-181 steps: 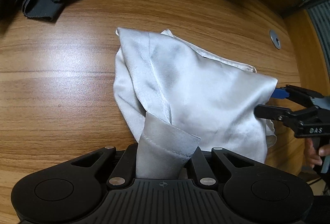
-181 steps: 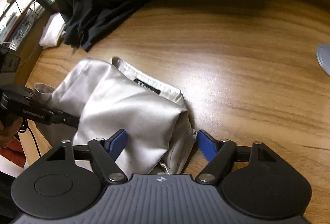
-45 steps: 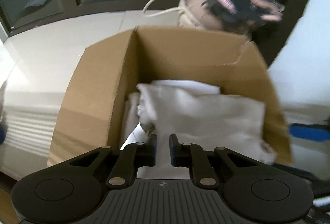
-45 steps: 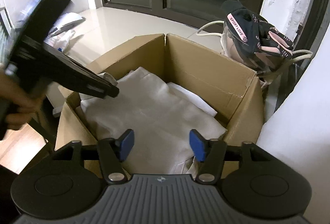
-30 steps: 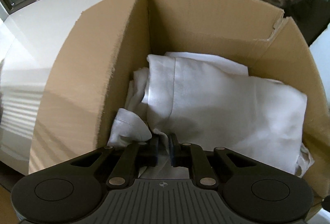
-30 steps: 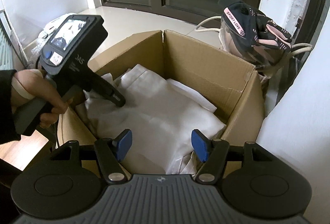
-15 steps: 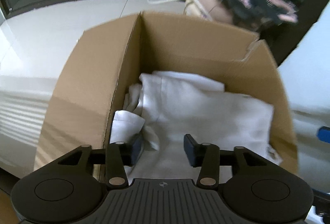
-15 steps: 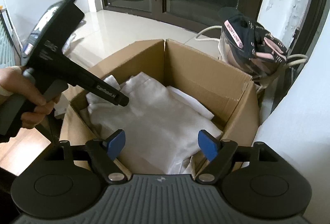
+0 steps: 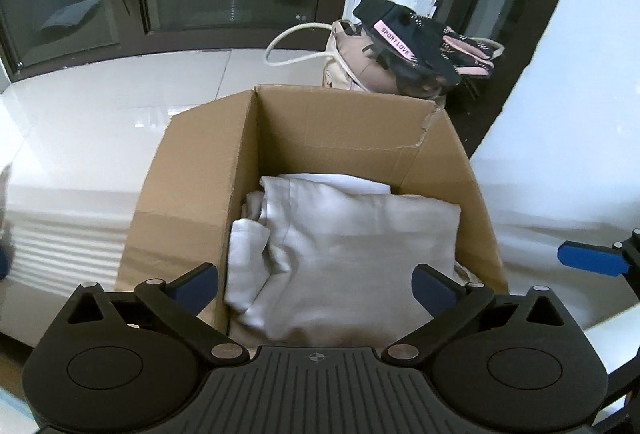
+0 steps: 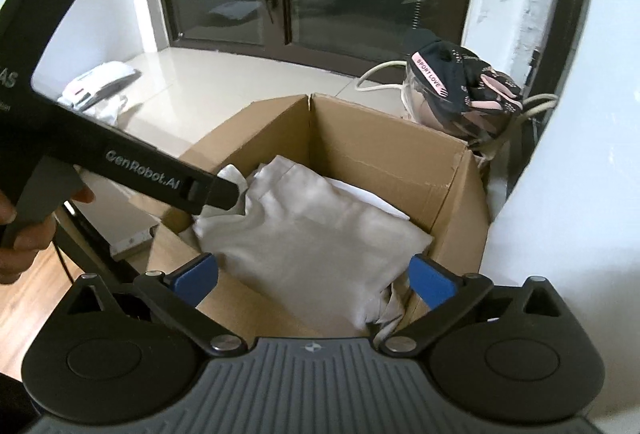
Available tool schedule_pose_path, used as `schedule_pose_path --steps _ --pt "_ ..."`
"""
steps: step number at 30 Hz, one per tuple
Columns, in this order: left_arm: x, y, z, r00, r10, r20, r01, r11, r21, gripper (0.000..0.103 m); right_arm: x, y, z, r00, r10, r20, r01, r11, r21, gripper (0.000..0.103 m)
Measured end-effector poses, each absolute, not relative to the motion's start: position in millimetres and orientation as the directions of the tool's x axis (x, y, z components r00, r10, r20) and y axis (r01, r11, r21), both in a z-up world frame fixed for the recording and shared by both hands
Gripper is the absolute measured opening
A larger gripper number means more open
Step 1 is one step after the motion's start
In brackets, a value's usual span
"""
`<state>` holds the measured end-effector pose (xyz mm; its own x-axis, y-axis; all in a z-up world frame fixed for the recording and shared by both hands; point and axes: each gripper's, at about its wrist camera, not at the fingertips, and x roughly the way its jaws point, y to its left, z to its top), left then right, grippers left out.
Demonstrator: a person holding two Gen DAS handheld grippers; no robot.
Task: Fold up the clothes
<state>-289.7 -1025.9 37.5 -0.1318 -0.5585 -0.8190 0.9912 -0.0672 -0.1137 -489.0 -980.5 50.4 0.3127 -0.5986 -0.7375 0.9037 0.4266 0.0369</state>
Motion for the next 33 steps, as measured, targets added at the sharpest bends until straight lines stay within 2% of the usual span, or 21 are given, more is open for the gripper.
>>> schedule_pose_path --steps 13,33 --pt "-297 -965 44 -0.097 -0.539 -0.837 0.994 -0.098 -0.052 0.103 -506 -934 59 0.195 -0.609 -0.769 0.969 0.241 0.054 0.102" --pt "-306 -916 52 -0.045 -0.54 -0.84 0.999 -0.041 -0.027 0.103 -503 -934 73 0.225 -0.606 -0.763 0.95 0.309 0.035 0.103"
